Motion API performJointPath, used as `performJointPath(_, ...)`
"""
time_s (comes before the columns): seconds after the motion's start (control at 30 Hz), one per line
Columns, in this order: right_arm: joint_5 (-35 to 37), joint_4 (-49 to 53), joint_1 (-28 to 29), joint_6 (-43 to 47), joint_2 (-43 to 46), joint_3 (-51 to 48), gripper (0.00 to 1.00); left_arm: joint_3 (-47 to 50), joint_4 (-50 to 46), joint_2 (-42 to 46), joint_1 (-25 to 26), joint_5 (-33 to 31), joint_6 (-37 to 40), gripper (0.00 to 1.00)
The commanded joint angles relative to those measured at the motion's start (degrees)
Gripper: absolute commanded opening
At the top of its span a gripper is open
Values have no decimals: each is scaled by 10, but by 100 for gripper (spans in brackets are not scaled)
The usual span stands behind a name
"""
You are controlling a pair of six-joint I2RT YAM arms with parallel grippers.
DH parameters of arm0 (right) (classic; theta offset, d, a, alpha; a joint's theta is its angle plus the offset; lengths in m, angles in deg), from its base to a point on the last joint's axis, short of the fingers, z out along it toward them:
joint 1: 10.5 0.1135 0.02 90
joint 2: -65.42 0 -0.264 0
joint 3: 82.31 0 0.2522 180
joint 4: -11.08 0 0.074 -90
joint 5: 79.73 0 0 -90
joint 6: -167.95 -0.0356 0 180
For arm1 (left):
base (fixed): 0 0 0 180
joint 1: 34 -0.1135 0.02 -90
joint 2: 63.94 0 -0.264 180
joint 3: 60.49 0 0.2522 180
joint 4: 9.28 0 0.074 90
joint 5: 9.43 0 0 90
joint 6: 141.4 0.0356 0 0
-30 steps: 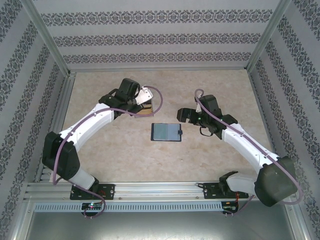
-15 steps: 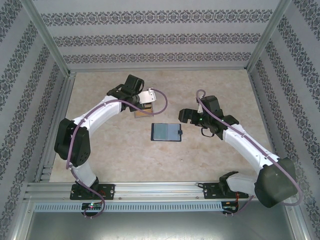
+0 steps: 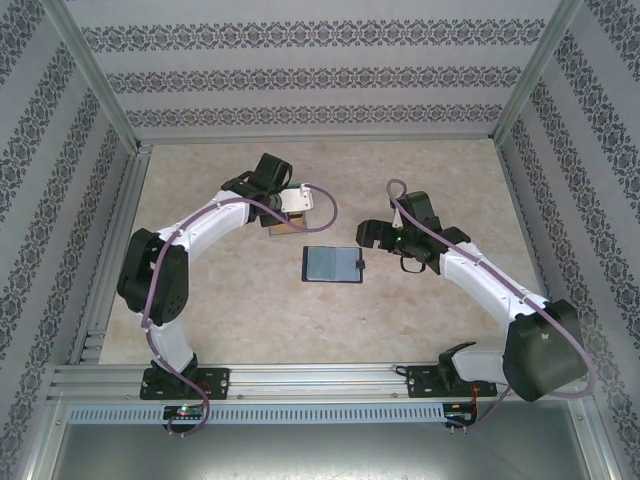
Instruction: Take the credit cards out of the card holder
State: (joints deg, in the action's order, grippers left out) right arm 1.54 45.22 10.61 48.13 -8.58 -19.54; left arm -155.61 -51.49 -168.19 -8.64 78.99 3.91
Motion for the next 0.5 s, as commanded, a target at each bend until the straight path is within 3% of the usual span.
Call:
performJointPath(0.0,-10,-3,-8,-3,-8,16,98,-4,3,-18,-12,1,14,0)
performJointPath(0.47,-17,-10,-11,-3,-25,21,98,-1,34,-45,-17,-31,18,0)
